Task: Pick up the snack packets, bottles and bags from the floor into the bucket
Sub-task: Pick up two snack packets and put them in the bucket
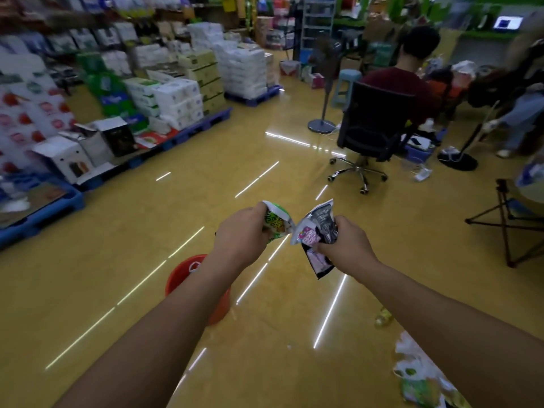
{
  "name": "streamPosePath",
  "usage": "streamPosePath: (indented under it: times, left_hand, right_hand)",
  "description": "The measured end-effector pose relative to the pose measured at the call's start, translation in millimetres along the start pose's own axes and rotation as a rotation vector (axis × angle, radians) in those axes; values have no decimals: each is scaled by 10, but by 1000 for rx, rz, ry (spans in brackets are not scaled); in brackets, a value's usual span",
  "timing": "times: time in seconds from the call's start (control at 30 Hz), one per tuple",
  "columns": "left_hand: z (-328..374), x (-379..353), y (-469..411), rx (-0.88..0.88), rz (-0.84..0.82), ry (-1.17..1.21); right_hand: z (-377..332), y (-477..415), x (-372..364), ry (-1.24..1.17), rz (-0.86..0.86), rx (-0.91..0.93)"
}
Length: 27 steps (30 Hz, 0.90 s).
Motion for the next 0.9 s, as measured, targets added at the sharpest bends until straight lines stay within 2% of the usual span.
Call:
streamPosePath:
  times: [0.5,0.7,0.9]
  left_hand:
    - [-1418,634,190,298,81,-121]
    - [-2083,792,-24,423,120,-166]
    - [-2660,649,-402,550,90,-166]
  right_hand:
    - [-1111,-744,-901,-10,-149,204]
    - [-1559,-1300,-1430,-6,-225,287]
    - [-1918,-1971,-1935,31,-320,370]
Point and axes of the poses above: each hand's wrist, its own y-axis away from the middle knuckle, its own x-axis out of the back of the hand, z = x × y, the point moved 7 cm from there along -y, towards the middle knuckle, and after that the axes turned 15 degrees about y, right-handed, at the moved point
